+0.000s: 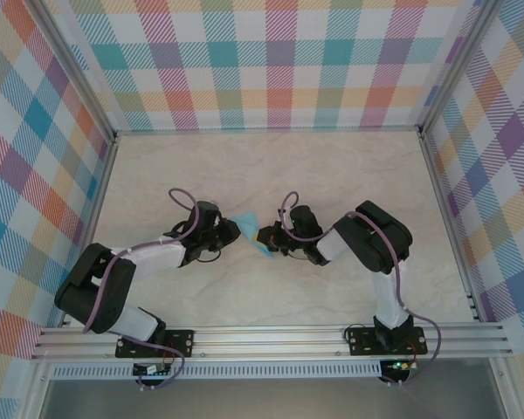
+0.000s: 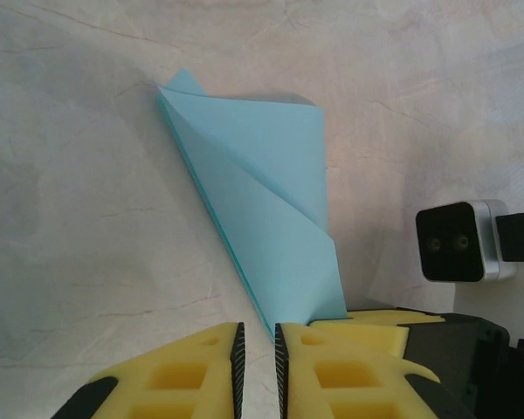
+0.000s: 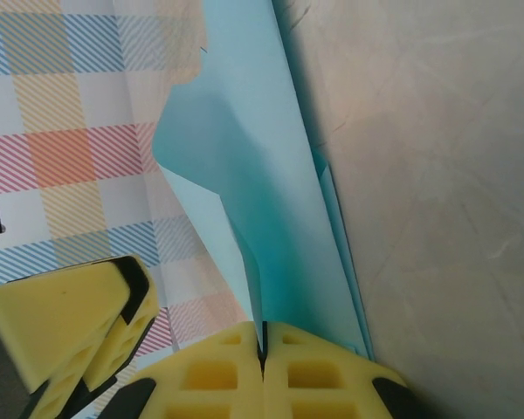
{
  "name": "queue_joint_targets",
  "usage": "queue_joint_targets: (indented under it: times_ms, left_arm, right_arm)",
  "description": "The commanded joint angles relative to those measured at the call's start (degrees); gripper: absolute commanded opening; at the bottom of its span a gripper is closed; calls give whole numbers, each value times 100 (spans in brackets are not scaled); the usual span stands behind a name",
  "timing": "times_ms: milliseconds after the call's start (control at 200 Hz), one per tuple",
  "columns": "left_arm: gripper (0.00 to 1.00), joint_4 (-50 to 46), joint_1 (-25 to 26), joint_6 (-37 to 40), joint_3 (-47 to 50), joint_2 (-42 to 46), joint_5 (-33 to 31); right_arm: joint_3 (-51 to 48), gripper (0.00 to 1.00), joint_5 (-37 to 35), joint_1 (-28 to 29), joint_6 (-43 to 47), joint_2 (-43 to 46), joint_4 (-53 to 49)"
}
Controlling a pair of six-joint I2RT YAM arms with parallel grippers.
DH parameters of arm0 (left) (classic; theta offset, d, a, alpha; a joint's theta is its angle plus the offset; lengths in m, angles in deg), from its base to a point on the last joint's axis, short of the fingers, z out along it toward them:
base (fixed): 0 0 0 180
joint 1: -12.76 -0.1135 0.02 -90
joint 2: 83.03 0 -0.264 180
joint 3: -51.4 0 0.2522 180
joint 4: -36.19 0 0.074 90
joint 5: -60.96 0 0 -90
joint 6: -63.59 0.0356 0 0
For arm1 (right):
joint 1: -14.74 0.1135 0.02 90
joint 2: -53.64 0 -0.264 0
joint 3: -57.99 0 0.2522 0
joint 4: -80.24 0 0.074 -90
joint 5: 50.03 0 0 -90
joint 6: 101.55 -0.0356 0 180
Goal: Fold a paper plane with a square sheet of paper (pick it up from the middle)
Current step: Fold the wing for the fifth time at the center of the table.
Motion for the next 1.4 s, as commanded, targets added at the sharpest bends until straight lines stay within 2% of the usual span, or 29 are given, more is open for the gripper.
queue_joint_targets:
  times_ms: [0, 170, 415, 1395]
  left_arm:
    - [16, 444, 87, 211, -179, -210, 47]
    - [10, 628, 104, 416, -311, -501, 102]
    - [6, 896, 104, 483, -408, -907, 218]
    - [6, 820, 113, 577, -580, -1296, 149]
  right_arm:
    - [-198, 0, -72, -111, -223, -216, -199]
    - [-221, 0, -63, -146, -332, -229, -174]
    - [-232, 0, -20, -194, -450, -285, -136]
    - [-256, 0, -3, -234, -371, -335, -451]
